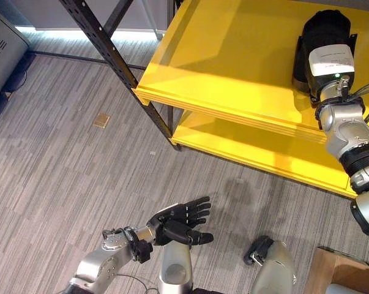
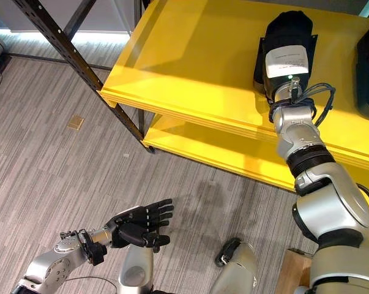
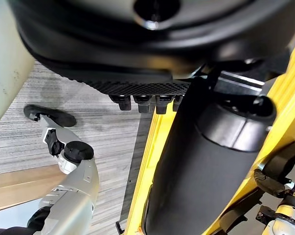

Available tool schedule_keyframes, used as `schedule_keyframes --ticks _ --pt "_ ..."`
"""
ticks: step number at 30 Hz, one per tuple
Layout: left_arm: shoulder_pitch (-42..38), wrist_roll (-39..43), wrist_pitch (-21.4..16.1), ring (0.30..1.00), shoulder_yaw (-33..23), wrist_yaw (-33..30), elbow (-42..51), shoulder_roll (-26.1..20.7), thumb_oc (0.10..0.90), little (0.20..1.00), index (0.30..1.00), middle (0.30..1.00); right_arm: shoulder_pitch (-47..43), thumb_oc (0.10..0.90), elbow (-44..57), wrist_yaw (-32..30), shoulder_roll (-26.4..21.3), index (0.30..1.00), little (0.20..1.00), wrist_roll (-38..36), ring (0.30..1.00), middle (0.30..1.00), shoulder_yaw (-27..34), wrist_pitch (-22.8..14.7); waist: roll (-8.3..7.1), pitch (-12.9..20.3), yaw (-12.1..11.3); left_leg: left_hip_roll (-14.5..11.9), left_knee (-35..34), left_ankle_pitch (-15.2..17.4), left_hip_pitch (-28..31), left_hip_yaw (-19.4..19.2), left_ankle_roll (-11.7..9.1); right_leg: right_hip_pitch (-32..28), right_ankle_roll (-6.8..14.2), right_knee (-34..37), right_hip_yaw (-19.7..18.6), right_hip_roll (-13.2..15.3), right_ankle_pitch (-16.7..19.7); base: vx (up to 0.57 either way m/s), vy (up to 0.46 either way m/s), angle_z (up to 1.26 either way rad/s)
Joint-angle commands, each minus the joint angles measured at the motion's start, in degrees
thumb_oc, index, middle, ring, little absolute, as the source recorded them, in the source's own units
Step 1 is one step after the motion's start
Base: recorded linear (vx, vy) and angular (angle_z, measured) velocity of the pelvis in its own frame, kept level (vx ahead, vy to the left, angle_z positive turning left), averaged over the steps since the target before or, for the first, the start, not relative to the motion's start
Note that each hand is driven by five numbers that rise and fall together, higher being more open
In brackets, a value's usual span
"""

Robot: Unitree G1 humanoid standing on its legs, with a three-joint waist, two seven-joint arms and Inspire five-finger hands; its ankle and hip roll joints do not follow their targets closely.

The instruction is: Move parts from the plastic box to the shelf.

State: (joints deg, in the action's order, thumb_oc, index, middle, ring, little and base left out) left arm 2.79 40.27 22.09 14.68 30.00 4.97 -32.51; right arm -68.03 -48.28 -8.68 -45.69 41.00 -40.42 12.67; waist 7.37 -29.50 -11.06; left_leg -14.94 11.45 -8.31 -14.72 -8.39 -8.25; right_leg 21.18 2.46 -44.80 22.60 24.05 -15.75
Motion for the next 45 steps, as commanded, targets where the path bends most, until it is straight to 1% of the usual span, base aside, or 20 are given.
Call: schedule_keyframes --ticks 1,3,6,8,10,13,14,16,17,18,20,23,27,30,36,42,43,44,45 --pt "-0.94 4.11 -2.86 1.0 -0.47 5.02 6.22 -1.06 0.9 1.0 1.0 1.0 -8.07 0.9 3.72 -0.09 -2.16 1.0 1.0 -0.38 1.0 1.0 -0.93 -0.35 -0.81 0.8 -1.19 0.02 5.03 9.88 0.96 -4.07 3.05 -1.8 0.58 3.46 -1.95 -5.01 -1.14 -0.04 0.012 -0.01" --pt "-1.37 3.9 -2.59 1.0 -0.19 5.77 6.58 -1.25 0.9 1.0 1.0 1.0 -7.31 0.9 5.23 0.46 -1.86 1.0 1.0 0.1 1.0 1.0 -0.48 -2.03 -0.85 0.68 -0.87 0.11 5.13 10.0 0.94 -4.07 3.13 -1.78 0.59 3.63 -2.21 -5.19 -1.05 -0.04 0.02 -0.03" --pt "-1.59 3.79 -1.88 1.0 0.08 5.98 7.23 -1.46 0.9 1.0 1.0 1.0 -5.98 0.9 7.88 0.96 -2.09 1.0 1.0 0.89 1.0 1.0 -0.28 -3.14 -0.94 0.73 -0.53 0.28 5.13 10.17 1.12 -4.16 3.26 -2.13 0.67 4.16 -2.44 -5.46 -0.88 -0.02 0.013 -0.04" --pt "-1.79 3.91 -1.91 1.0 0.31 5.58 7.27 -1.41 0.9 1.0 1.0 1.0 -5.43 0.9 8.62 0.9 -2.05 1.0 1.0 0.33 1.0 1.0 -0.37 -3.07 -0.95 0.78 -0.38 0.33 5.14 10.23 1.2 -4.23 3.33 -2.2 0.7 4.34 -2.57 -5.56 -0.79 -0.01 0.006 -0.02" --pt "-1.99 4.19 -2.12 1.0 0.48 5.36 7.12 -1.33 0.9 1.0 1.0 1.0 -4.67 0.9 9.37 0.12 -1.78 1.0 1.0 1.04 1.0 1.0 -0.52 -2.52 -0.96 0.91 -0.23 0.39 5.1 10.32 1.43 -4.32 3.44 -2.51 0.69 4.76 -2.68 -5.72 -0.63 -0.03 0.023 -0.03" --pt "-2.27 4.23 -4.5 1.0 0.93 4.31 6.95 -1.38 0.9 1.0 1.0 1.0 -4.01 0.9 10.09 -4.08 -1.64 1.0 1.0 4.96 1.0 1.0 -0.17 2.05 -0.86 1.09 0.09 0.38 5.02 10.37 1.7 -4.52 3.51 -2.92 0.73 5.42 -2.93 -5.97 -0.38 -0.01 0.01 -0.01" --pt "-2.18 4.93 -4.91 1.0 0.86 3.06 7.31 -1.64 0.9 1.0 1.0 1.0 -3.5 0.9 9.52 -6.86 -1.56 1.0 1.0 7.12 1.0 1.0 1.16 4.02 -0.76 1.21 0.19 0.37 5.02 10.37 1.73 -4.43 3.52 -3.0 0.86 5.52 -3.08 -6.0 -0.35 -0.02 0.032 -0.04" --pt "-2.11 4.67 -5.01 1.0 0.61 2.64 7.34 -1.75 0.9 1.0 1.0 1.0 -2.88 0.9 8.76 -8.51 -1.53 1.0 1.0 8.47 1.0 1.0 2.53 3.29 -0.75 1.38 0.24 0.41 4.93 10.39 1.84 -4.39 3.53 -3.14 0.94 5.72 -3.14 -6.05 -0.29 -0.01 0.022 -0.04" --pt "-2.46 4.54 -4.53 1.0 0.59 2.58 7.05 -1.55 0.9 1.0 1.0 1.0 -2.33 0.9 7.87 -10.65 -1.26 1.0 1.0 9.6 1.0 1.0 3.87 2.35 -0.73 1.61 0.25 0.44 4.75 10.39 1.92 -4.38 3.52 -3.38 0.96 6.17 -3.15 -6.19 -0.21 0.0 0.0 0.0" --pt "-2.62 4.08 -3.96 1.0 0.51 2.83 7.15 -1.51 0.9 1.0 1.0 1.0 -1.87 0.9 8.09 -11.56 -1.29 1.0 1.0 9.39 1.0 1.0 4.5 2.21 -0.69 1.72 0.26 0.53 4.69 10.41 1.96 -4.28 3.51 -3.52 1.02 6.49 -3.18 -6.25 -0.07 0.0 0.0 0.0" --pt "-2.54 3.59 -3.61 1.0 0.66 3.09 7.0 -1.46 0.9 1.0 1.0 1.0 -1.73 0.9 8.56 -12.82 -1.36 1.0 1.0 10.35 1.0 1.0 4.99 2.76 -0.68 1.88 0.24 0.6 4.57 10.39 2.0 -4.15 3.53 -3.67 1.02 6.95 -3.27 -6.47 0.08 -0.01 -0.001 -0.02" --pt "-2.38 3.47 -3.78 1.0 0.93 3.78 6.85 -1.58 0.9 1.0 1.0 1.0 -2.1 0.9 8.54 -13.27 -1.58 1.0 1.0 9.17 1.0 1.0 5.17 3.53 -0.63 2.07 0.2 0.6 4.42 10.36 2.05 -4.06 3.45 -3.81 0.99 7.29 -3.34 -6.63 0.13 -0.01 0.003 0.0" --pt "-2.1 3.53 -5.17 1.0 1.35 4.01 6.45 -1.48 0.9 1.0 1.0 1.0 -1.83 0.9 8.75 -15.99 -2.16 1.0 1.0 11.61 1.0 1.0 5.28 4.11 -0.69 2.54 0.22 0.76 3.96 10.25 2.45 -3.95 3.4 -4.4 0.98 8.06 -3.34 -6.92 0.31 0.0 0.0 0.0" --pt "-1.67 3.22 -5.15 1.0 1.24 4.0 6.63 -1.96 0.9 1.0 1.0 1.0 -2.04 0.9 9.01 -15.04 -2.95 1.0 1.0 11.24 1.0 1.0 5.45 5.32 -0.78 2.88 0.23 0.72 3.83 10.19 2.6 -3.87 3.31 -4.65 1.01 8.4 -3.31 -7.09 0.36 0.0 0.0 0.0" --pt "-1.39 2.59 -4.79 1.0 1.43 4.71 6.34 -2.16 0.9 1.0 1.0 1.0 -3.33 0.9 6.86 -15.6 -3.63 1.0 1.0 10.24 1.0 1.0 5.15 5.95 -0.84 3.55 0.03 0.56 3.3 9.97 3.11 -3.69 3.01 -5.36 0.88 9.41 -3.16 -7.43 0.55 0.0 0.0 0.0" --pt "-0.9 2.33 -5.33 1.0 1.93 4.77 6.22 -2.21 0.9 1.0 1.0 1.0 -4.94 0.9 4.07 -16.84 -3.86 1.0 1.0 8.6 1.0 1.0 4.82 4.61 -0.69 3.89 -0.19 0.59 2.96 9.89 3.46 -3.63 2.92 -5.65 0.66 9.44 -3.0 -7.52 0.31 0.0 0.0 0.0" --pt "-0.62 2.38 -5.38 1.0 1.91 4.89 6.42 -2.16 0.9 1.0 1.0 1.0 -5.0 0.9 3.76 -17.76 -3.8 1.0 1.0 7.35 1.0 1.0 4.88 3.56 -0.65 3.91 -0.25 0.58 2.9 9.84 3.51 -3.6 2.91 -5.69 0.59 9.4 -3.02 -7.53 0.27 0.0 0.0 0.0" --pt "-0.56 2.32 -5.43 1.0 1.89 4.92 6.43 -2.12 0.9 1.0 1.0 1.0 -5.01 0.9 3.78 -17.94 -3.8 1.0 1.0 6.99 1.0 1.0 4.85 3.52 -0.64 3.91 -0.25 0.58 2.9 9.84 3.52 -3.61 2.93 -5.68 0.57 9.4 -3.03 -7.53 0.27 0.0 0.0 0.0" --pt "-0.17 2.31 -5.72 1.0 1.82 5.06 6.53 -2.06 0.9 1.0 1.0 1.0 -4.5 0.9 5.36 -20.52 -3.79 1.0 1.0 3.27 1.0 1.0 5.72 2.42 -0.66 3.97 0.03 0.54 2.64 9.77 3.79 -3.78 2.93 -5.72 0.59 9.48 -3.18 -7.62 0.29 0.01 0.048 -0.01"
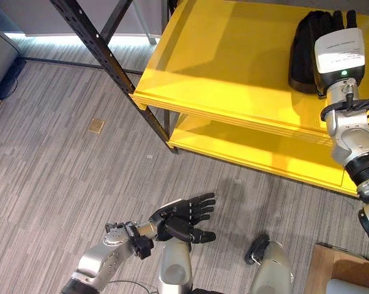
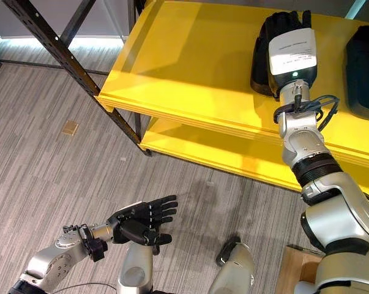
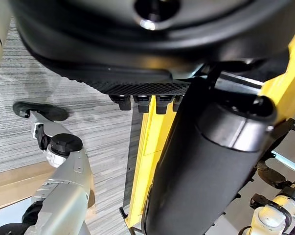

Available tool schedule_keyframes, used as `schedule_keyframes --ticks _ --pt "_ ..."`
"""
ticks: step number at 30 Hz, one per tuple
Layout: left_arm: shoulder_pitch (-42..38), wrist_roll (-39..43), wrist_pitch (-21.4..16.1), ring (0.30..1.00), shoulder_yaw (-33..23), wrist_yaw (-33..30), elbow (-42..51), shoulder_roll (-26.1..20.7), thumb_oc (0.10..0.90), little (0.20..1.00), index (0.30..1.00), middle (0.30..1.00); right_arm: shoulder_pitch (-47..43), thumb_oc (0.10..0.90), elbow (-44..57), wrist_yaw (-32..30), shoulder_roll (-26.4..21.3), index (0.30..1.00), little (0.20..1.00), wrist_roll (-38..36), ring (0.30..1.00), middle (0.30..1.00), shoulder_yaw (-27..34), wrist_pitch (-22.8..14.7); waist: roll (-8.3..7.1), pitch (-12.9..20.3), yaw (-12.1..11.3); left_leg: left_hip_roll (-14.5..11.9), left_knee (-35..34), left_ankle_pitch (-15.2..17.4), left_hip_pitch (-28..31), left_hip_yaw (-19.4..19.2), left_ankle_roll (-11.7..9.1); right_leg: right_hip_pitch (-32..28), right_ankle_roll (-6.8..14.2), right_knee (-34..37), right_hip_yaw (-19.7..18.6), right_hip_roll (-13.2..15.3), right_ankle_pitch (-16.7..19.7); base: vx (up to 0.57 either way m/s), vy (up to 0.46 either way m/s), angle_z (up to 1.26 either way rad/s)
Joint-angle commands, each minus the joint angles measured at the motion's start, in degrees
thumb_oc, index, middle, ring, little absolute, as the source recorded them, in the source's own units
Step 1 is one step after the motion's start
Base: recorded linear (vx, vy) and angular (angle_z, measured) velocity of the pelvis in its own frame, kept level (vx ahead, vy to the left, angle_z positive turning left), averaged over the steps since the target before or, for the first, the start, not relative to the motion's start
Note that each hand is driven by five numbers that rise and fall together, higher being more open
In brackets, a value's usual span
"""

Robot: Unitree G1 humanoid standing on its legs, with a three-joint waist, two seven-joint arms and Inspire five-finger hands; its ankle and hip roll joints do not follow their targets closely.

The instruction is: Move parts from the plastic box to the shelf.

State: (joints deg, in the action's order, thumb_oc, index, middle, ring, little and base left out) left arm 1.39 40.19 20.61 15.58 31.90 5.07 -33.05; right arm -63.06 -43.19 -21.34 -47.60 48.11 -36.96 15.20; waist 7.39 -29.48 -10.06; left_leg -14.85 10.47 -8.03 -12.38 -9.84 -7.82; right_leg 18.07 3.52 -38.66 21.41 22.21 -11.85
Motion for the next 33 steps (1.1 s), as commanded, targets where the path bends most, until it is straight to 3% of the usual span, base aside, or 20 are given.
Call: schedule_keyframes --ticks 1,2,9,14,25,26,27,28,29,31,33 --pt "1.36 2.8 -4.08 1.0 0.84 2.82 6.97 -1.5 0.9 1.0 1.0 1.0 -8.46 0.9 2.97 -10.52 -1.88 1.0 1.0 -6.97 1.0 1.0 4.13 -0.79 -0.75 4.09 -0.52 0.53 3.34 9.53 1.75 -2.45 2.48 -2.83 -0.41 3.76 -2.24 -6.06 -3.6 0.01 0.078 -0.07" --pt "1.45 3.44 -4.17 1.0 0.85 2.24 7.39 -1.57 0.9 1.0 1.0 1.0 -6.77 0.9 6.53 -12.23 -1.56 1.0 1.0 -10.83 1.0 1.0 7.0 -2.54 -0.9 4.24 0.02 0.67 3.17 9.7 2.19 -2.56 2.53 -3.21 -0.3 4.28 -2.62 -6.34 -3.58 0.01 0.063 -0.09" --pt "1.26 4.9 -3.4 1.0 0.98 1.03 8.69 -0.73 0.9 1.0 1.0 1.0 -0.65 0.9 18.08 -7.9 0.39 1.0 1.0 -13.36 1.0 1.0 12.81 -8.56 -1.3 4.93 1.47 1.2 3.16 10.51 3.29 -2.61 2.81 -4.44 -0.43 5.55 -3.56 -7.0 -3.56 0.01 0.027 -0.04" --pt "2.73 5.65 -4.1 1.0 0.69 -0.76 9.49 0.39 0.9 1.0 1.0 1.0 8.34 0.9 35.66 -4.52 2.64 1.0 1.0 -16.35 1.0 1.0 16.5 -8.89 -1.51 5.46 3.84 1.06 2.96 10.78 4.04 -3.68 3.14 -4.94 -0.49 6.89 -4.99 -8.15 -3.07 0.02 0.059 -0.1" --pt "5.2 8.19 -7.73 1.0 -2.01 -6.55 10.19 3.07 0.9 1.0 1.0 1.0 30.42 0.9 56.17 4.59 5.77 1.0 1.0 -29.02 1.0 1.0 22.16 -12.75 -3.34 7.47 8.5 0.82 1.0 11.63 7.68 -6.58 3.72 -8.09 -0.14 11.55 -7.32 -9.53 -2.23 -0.03 0.093 -0.11" --pt "5.35 8.58 -8.28 1.0 -2.37 -7.09 10.24 3.36 0.9 1.0 1.0 1.0 31.87 0.9 56.81 5.13 5.82 1.0 1.0 -30.11 1.0 1.0 22.42 -13.92 -3.49 7.68 8.81 0.76 0.77 11.59 7.93 -6.71 3.73 -8.44 -0.08 12.09 -7.41 -9.54 -2.09 -0.03 0.129 -0.21" --pt "6.66 9.44 -10.21 1.0 -3.7 -8.95 10.36 4.16 0.9 1.0 1.0 1.0 39.44 0.9 60.01 5.79 5.81 1.0 1.0 -32.49 1.0 1.0 24.39 -19.2 -3.98 8.7 9.94 0.59 -0.38 11.32 9.22 -7.22 3.81 -10.06 0.22 14.22 -7.75 -9.68 -1.48 -0.03 0.126 -0.17" --pt "6.93 9.61 -10.61 1.0 -3.79 -9.34 10.36 4.27 0.9 1.0 1.0 1.0 40.83 0.9 60.63 5.65 5.85 1.0 1.0 -32.76 1.0 1.0 24.85 -19.95 -4.04 8.96 10.05 0.54 -0.6 11.24 9.44 -7.3 3.82 -10.32 0.28 14.56 -7.82 -9.73 -1.34 -0.03 0.138 -0.07" --pt "7.53 10.36 -11.56 1.0 -4.49 -10.75 10.45 4.65 0.9 1.0 1.0 1.0 44.4 0.9 61.81 5.84 6.25 1.0 1.0 -34.19 1.0 1.0 26.05 -23.44 -4.29 9.52 10.56 0.45 -1.1 11.0 9.85 -7.44 3.8 -10.89 0.52 15.5 -8.07 -9.73 -0.96 -0.04 0.104 -0.06" --pt "9.6 12.26 -15.28 1.0 -7.07 -14.82 9.86 6.13 0.9 1.0 1.0 1.0 54.18 0.9 64.79 10.31 8.33 1.0 1.0 -37.06 1.0 1.0 28.75 -30.2 -5.19 11.59 11.42 0.6 -2.66 10.38 11.27 -7.55 3.89 -12.93 1.29 18.49 -8.45 -9.25 0.34 -0.04 0.148 -0.16" --pt "11.13 13.38 -17.53 1.0 -9.48 -14.47 9.37 6.99 0.9 1.0 1.0 1.0 59.1 0.9 66.32 14.54 9.08 1.0 1.0 -38.78 1.0 1.0 29.72 -33.65 -5.76 13.05 11.64 0.64 -3.67 10.05 11.91 -7.59 4.05 -14.09 1.68 20.78 -8.78 -9.26 1.55 -0.04 0.092 -0.12"
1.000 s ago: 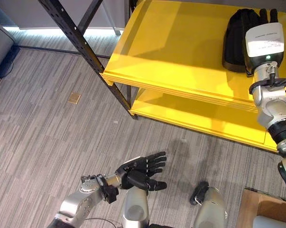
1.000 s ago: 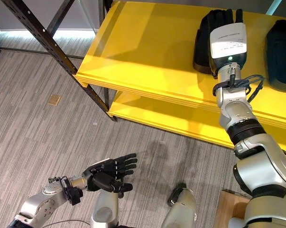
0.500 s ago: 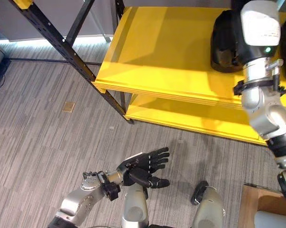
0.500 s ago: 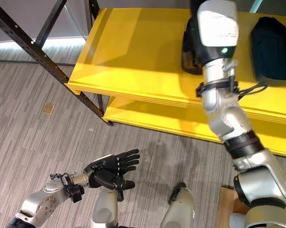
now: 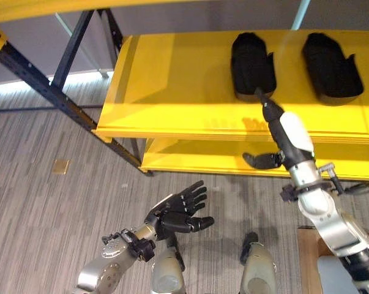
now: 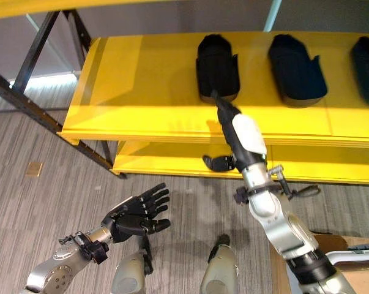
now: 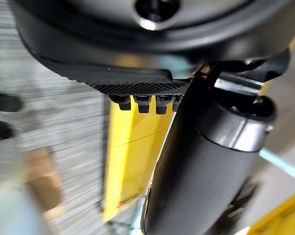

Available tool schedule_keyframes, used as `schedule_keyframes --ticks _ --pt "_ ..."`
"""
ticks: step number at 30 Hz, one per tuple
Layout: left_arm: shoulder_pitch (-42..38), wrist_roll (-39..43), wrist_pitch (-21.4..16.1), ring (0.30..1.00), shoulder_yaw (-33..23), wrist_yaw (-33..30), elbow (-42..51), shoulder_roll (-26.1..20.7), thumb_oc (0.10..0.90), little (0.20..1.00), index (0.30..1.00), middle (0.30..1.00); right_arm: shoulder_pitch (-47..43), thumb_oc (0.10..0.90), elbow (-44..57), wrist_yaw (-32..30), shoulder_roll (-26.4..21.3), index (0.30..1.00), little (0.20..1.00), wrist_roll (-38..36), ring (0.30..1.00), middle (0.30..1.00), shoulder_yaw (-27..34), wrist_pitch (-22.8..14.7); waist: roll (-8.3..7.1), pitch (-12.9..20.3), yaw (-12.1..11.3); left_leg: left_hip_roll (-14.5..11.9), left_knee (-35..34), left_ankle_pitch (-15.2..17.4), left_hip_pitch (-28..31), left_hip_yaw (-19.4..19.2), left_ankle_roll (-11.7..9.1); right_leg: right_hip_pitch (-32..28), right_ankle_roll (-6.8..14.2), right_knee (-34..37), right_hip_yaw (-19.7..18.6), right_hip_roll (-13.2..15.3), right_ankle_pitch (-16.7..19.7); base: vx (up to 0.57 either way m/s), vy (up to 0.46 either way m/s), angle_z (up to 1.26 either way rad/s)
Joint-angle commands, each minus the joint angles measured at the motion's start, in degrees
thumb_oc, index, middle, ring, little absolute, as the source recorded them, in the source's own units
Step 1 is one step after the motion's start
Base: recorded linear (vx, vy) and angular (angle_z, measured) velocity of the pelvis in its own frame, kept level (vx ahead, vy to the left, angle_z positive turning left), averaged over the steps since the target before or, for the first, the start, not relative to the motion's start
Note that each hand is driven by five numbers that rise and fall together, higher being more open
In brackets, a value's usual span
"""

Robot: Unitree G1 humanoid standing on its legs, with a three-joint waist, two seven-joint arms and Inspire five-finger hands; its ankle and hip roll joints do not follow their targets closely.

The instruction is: Move parts from the plastic box to the shelf.

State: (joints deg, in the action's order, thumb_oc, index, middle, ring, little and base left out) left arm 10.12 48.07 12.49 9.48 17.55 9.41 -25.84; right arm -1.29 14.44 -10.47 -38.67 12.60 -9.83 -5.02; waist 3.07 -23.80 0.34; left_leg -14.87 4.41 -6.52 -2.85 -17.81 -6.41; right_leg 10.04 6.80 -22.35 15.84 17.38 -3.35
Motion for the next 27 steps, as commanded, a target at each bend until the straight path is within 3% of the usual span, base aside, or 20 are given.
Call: schedule_keyframes --ticks 1,2,6,9,12,17,20,22,27 --pt "2.49 5.5 -9.44 1.0 -3.34 -0.08 5.04 -0.25 0.9 1.0 1.0 1.0 -2.49 0.9 8.78 3.74 0.17 1.0 1.0 -3.32 1.0 1.0 2.66 -13.45 -1.45 7.45 1.22 0.67 2.33 8.53 2.41 0.39 2.64 -6.14 -1.58 4.6 -3.18 -4.45 -6.89 -0.08 0.1 -0.16" --pt "3.84 4.15 -12.34 1.0 -5.38 1.94 4.87 -0.02 0.9 1.0 1.0 1.0 0.83 0.9 9.19 8.33 0.7 1.0 1.0 -5.49 1.0 1.0 3.42 -13.18 -2.08 8.41 1.33 0.99 1.72 8.6 2.95 0.25 2.78 -7.16 -0.98 6.43 -3.21 -4.12 -5.96 -0.07 0.08 -0.11" --pt "6.32 2.52 -13.97 1.0 -8.74 4.35 4.72 -0.6 0.9 1.0 1.0 1.0 5.48 0.9 8.08 11.24 -0.39 1.0 1.0 -8.74 1.0 1.0 5.48 -12.05 -3.42 10.0 1.23 2.29 0.38 9.05 4.61 -0.3 3.53 -9.14 0.42 10.12 -3.04 -3.29 -3.6 -0.06 0.099 0.0" --pt "8.01 0.59 -15.85 1.0 -11.1 6.29 4.0 -1.26 0.9 1.0 1.0 1.0 9.29 0.9 6.12 13.26 0.33 1.0 1.0 -15.67 1.0 1.0 7.89 -7.77 -4.65 11.03 1.27 3.77 -0.45 10.0 6.16 -1.57 4.55 -9.96 1.97 12.09 -2.75 -2.32 -1.47 -0.05 0.194 0.0" --pt "9.19 -0.86 -15.19 1.0 -11.9 7.47 3.25 -1.1 0.9 1.0 1.0 1.0 10.45 0.9 3.44 12.46 2.51 1.0 1.0 -18.58 1.0 1.0 8.35 -3.85 -5.71 11.07 1.33 4.59 0.44 11.38 6.79 -3.05 5.2 -10.39 3.19 13.04 -2.6 -1.28 -0.15 -0.02 0.18 -0.04" --pt "7.26 -3.83 -16.66 1.0 -10.17 9.83 0.81 -1.87 0.9 1.0 1.0 1.0 11.47 0.9 -0.68 8.46 6.4 1.0 1.0 -15.2 1.0 1.0 7.73 -2.68 -7.39 9.65 1.37 5.92 1.64 13.46 5.54 -5.62 6.26 -7.89 5.86 15.54 -1.72 1.76 6.15 -0.1 0.139 -0.14" --pt "7.18 -6.83 -18.35 1.0 -9.38 9.35 -0.08 -1.92 0.9 1.0 1.0 1.0 11.21 0.9 -2.84 5.52 6.9 1.0 1.0 -18.14 1.0 1.0 7.26 2.95 -7.57 8.73 0.38 5.76 0.35 14.35 6.66 -8.3 5.73 -7.82 7.07 16.67 3.07 3.09 8.74 -0.09 0.149 -0.17" --pt "7.66 -7.78 -19.86 1.0 -8.63 6.78 -0.2 -2.57 0.9 1.0 1.0 1.0 10.36 0.9 -4.68 4.55 7.16 1.0 1.0 -21.51 1.0 1.0 7.19 4.27 -7.71 8.24 -0.07 5.19 -0.59 13.99 7.55 -10.86 5.53 -5.94 7.02 13.63 6.09 3.87 9.94 -0.17 0.179 -0.35" --pt "6.78 -6.2 -20.34 1.0 -8.49 6.07 -1.39 -3.68 0.9 1.0 1.0 1.0 11.44 0.9 -6.92 0.95 7.45 1.0 1.0 -19.87 1.0 1.0 8.31 4.85 -6.06 8.29 0.16 4.45 0.73 12.57 4.83 -12.55 7.83 -6.26 3.06 1.78 6.89 2.33 1.16 -0.21 0.139 -1.0"
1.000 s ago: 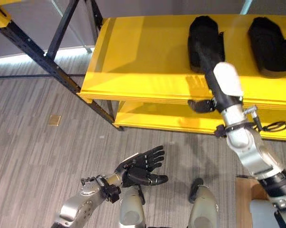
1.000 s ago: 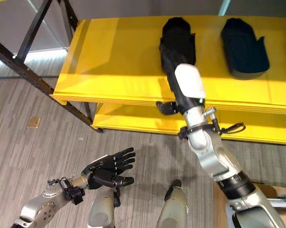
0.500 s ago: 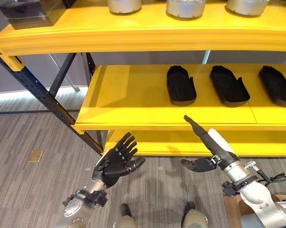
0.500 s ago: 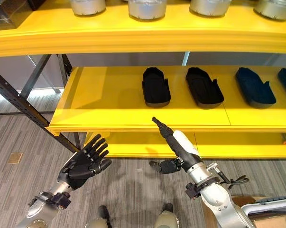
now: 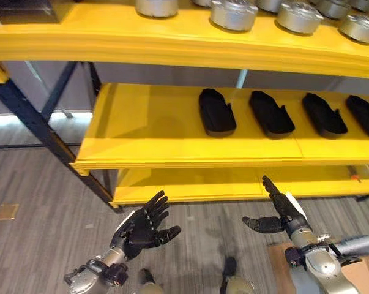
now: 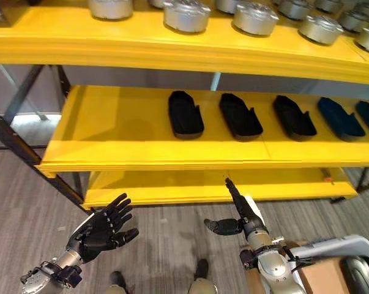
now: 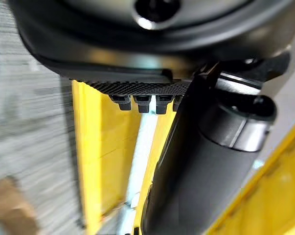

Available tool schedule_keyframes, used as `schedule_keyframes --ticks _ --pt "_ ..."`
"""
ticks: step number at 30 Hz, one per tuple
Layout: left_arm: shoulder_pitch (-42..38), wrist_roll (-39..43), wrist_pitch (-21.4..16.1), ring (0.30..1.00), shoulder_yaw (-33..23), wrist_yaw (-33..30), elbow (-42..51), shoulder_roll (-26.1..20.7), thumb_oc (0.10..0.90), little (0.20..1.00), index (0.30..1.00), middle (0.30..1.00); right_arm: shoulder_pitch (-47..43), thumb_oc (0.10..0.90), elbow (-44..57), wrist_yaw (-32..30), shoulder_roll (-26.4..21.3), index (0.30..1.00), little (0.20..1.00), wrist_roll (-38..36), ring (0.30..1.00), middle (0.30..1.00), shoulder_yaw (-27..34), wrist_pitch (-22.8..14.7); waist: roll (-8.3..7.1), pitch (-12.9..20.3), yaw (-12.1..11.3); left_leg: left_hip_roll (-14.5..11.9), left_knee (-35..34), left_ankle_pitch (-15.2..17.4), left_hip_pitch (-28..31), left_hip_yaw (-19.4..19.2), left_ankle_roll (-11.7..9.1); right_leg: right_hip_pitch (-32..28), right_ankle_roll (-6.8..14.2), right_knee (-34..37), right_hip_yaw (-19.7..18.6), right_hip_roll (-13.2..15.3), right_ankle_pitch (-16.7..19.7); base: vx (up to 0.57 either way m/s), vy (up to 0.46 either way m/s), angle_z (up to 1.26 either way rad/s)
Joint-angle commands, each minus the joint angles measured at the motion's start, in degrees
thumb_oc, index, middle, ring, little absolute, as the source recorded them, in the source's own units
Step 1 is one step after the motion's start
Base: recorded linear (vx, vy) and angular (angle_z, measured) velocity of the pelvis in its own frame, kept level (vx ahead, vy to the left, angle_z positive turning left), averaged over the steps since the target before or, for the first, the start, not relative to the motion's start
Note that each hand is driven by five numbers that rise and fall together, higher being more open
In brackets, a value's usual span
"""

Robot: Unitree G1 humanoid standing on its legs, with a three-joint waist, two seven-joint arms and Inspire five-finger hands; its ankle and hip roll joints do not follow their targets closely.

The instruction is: Move parts from the plastic box to the shelf.

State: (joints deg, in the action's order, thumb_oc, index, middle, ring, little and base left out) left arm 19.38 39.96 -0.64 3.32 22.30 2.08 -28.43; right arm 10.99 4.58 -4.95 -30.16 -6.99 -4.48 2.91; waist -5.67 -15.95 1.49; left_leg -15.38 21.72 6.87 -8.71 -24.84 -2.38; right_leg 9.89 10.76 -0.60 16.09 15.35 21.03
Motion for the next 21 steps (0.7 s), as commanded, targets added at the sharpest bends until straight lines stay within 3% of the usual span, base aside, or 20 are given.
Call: schedule_keyframes --ticks 1,5,8,10,12,16,21 --pt "-2.53 2.51 -7.3 1.0 -2.38 1.5 5.49 -0.91 0.9 1.0 1.0 1.0 -0.63 0.9 2.97 -4.74 -1.43 1.0 1.0 -0.19 1.0 1.0 3.53 -2.91 3.09 0.67 -1.05 4.88 -15.96 -0.94 10.2 -5.63 4.02 -6.61 -2.01 -22.01 6.48 3.71 -25.36 -0.18 0.099 -0.72" --pt "-2.94 3.25 -7.24 1.0 -2.18 -0.22 4.82 -0.1 0.9 1.0 1.0 1.0 -3.51 0.9 3.18 -2.67 -2.8 1.0 1.0 2.1 1.0 1.0 3.58 -1.91 3.41 2.0 -1.98 3.82 -13.64 -1.41 7.78 -7.73 4.49 -11.83 -3.74 -23.91 7.98 2.43 -31.16 -0.13 0.02 -0.48" --pt "-2.53 4.5 -6.91 1.0 -2.88 -2.1 5.09 0.71 0.9 1.0 1.0 1.0 -6.98 0.9 2.97 -0.51 -3.75 1.0 1.0 4.06 1.0 1.0 2.44 0.64 2.58 3.15 -3.17 2.91 -12.24 -1.92 6.66 -10.41 4.8 -16.57 -4.31 -21.38 11.01 0.34 -34.91 -0.11 -0.113 -1.3" --pt "-1.53 4.65 -7.71 1.0 -3.63 -4.0 5.67 1.23 0.9 1.0 1.0 1.0 -8.45 0.9 3.63 2.05 -5.11 1.0 1.0 5.3 1.0 1.0 1.86 1.76 1.67 3.23 -4.22 1.1 -11.06 -3.04 6.58 -13.11 3.5 -18.58 -4.43 -15.97 14.55 -0.88 -34.19 -0.11 -0.255 -1.43" --pt "-1.38 4.64 -8.45 1.0 -3.36 -5.84 5.7 1.59 0.9 1.0 1.0 1.0 -9.48 0.9 4.13 2.91 -6.02 1.0 1.0 6.37 1.0 1.0 1.11 1.94 1.24 2.75 -4.59 -1.21 -9.33 -4.33 5.8 -14.16 1.98 -19.44 -4.29 -12.65 15.56 -1.31 -32.86 -0.11 -0.289 -1.18" --pt "-3.28 5.26 -8.9 1.0 -2.05 -8.69 5.3 2.52 0.9 1.0 1.0 1.0 -10.92 0.9 5.37 3.01 -7.81 1.0 1.0 9.42 1.0 1.0 0.79 2.28 1.6 1.62 -3.0 -5.18 -8.93 -6.8 6.17 -15.32 -0.88 -18.33 -3.94 -9.72 14.08 -1.83 -30.21 -0.13 -0.198 -1.16" --pt "-4.23 6.41 -7.97 1.0 -1.4 -7.22 4.56 3.07 0.9 1.0 1.0 1.0 -10.62 0.9 3.33 1.8 -8.78 1.0 1.0 11.23 1.0 1.0 2.87 2.03 2.29 0.96 -1.25 -6.06 -8.91 -7.11 7.09 -15.1 -2.14 -16.62 -3.67 -9.11 12.24 -1.49 -28.47 -0.09 -0.136 -0.74"
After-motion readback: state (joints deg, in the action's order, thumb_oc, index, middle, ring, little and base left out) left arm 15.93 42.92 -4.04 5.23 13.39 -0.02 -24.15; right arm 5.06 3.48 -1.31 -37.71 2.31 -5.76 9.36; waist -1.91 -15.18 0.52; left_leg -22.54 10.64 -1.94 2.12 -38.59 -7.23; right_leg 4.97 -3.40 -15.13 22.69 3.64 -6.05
